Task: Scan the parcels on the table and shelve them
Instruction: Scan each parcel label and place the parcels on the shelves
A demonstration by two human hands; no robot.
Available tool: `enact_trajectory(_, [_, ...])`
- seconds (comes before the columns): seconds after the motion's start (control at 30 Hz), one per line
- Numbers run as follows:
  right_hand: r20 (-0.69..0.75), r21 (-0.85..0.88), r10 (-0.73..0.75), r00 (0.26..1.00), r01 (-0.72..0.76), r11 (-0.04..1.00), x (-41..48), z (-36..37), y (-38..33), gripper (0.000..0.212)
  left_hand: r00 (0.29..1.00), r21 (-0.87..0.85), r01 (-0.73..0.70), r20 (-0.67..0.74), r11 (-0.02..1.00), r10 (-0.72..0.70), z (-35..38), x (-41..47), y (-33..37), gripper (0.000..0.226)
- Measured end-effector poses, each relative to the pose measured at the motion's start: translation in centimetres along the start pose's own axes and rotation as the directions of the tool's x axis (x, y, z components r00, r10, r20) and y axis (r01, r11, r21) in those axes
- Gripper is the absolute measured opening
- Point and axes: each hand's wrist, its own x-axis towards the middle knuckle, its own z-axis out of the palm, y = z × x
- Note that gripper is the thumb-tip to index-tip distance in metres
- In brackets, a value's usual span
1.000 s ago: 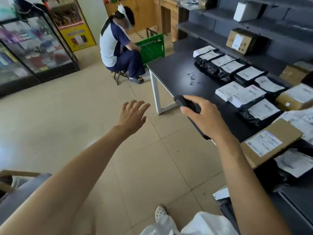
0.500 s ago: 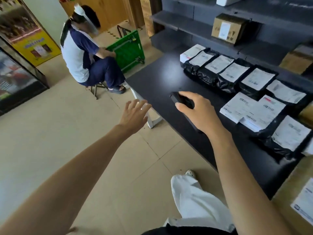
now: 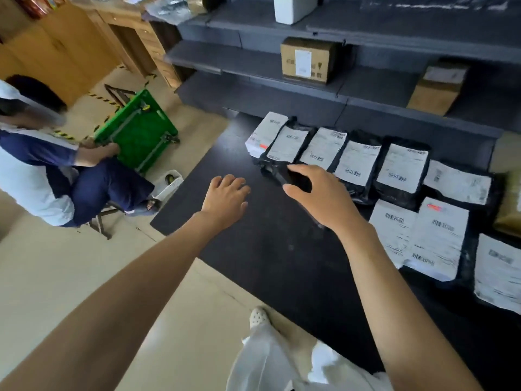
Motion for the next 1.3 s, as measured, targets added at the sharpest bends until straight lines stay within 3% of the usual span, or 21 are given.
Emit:
enact_trajectory(0.27, [-0.141,-0.031,0.2,0.97,-0.206,0.978,13.5,1.0,0.0,0.052,0.972,0.042,-0.234,0.039,0.971,0.233,1.8,16.8,-7.0,0.042])
enact_trajectory(0.53, [-0.145,-0.031,0.413,0.899,-0.421,0.907,22.9,5.8,-0.8,0.05,0.95,-0.231,-0.237,0.148,0.943,0.275,7.6,26.5,-11.1,0.059])
enact_trajectory(0.83, [-0.179,0.063,0.571,0.801,-0.57,0.819,23.8,9.5,0.7,0.051,0.954,-0.539,-0.052,0.221,0.84,0.2,11.4,32.5,-7.2,0.1])
enact_trajectory(0.93, [-0.183,0.078,0.602,0.777,-0.599,0.797,23.3,10.0,0.9,0.051,0.95,-0.544,-0.038,0.241,0.838,0.2,11.7,33.6,-7.3,0.111])
enact_trajectory(1.03, [-0.195,0.109,0.62,0.76,-0.611,0.784,23.2,10.2,0.6,0.052,0.952,-0.529,-0.011,0.254,0.848,0.17,12.0,33.8,-7.6,0.108])
enact_trajectory(1.17, [-0.2,0.165,0.625,0.754,-0.603,0.78,22.6,10.4,-0.1,0.052,0.952,-0.635,0.167,0.303,0.754,0.044,11.5,32.7,-7.2,0.104])
enact_trajectory(1.3, [-0.219,0.186,0.615,0.758,-0.586,0.789,21.8,9.7,-1.0,0.052,0.893,-0.611,0.338,0.448,0.716,-0.039,10.7,32.1,-8.9,0.12])
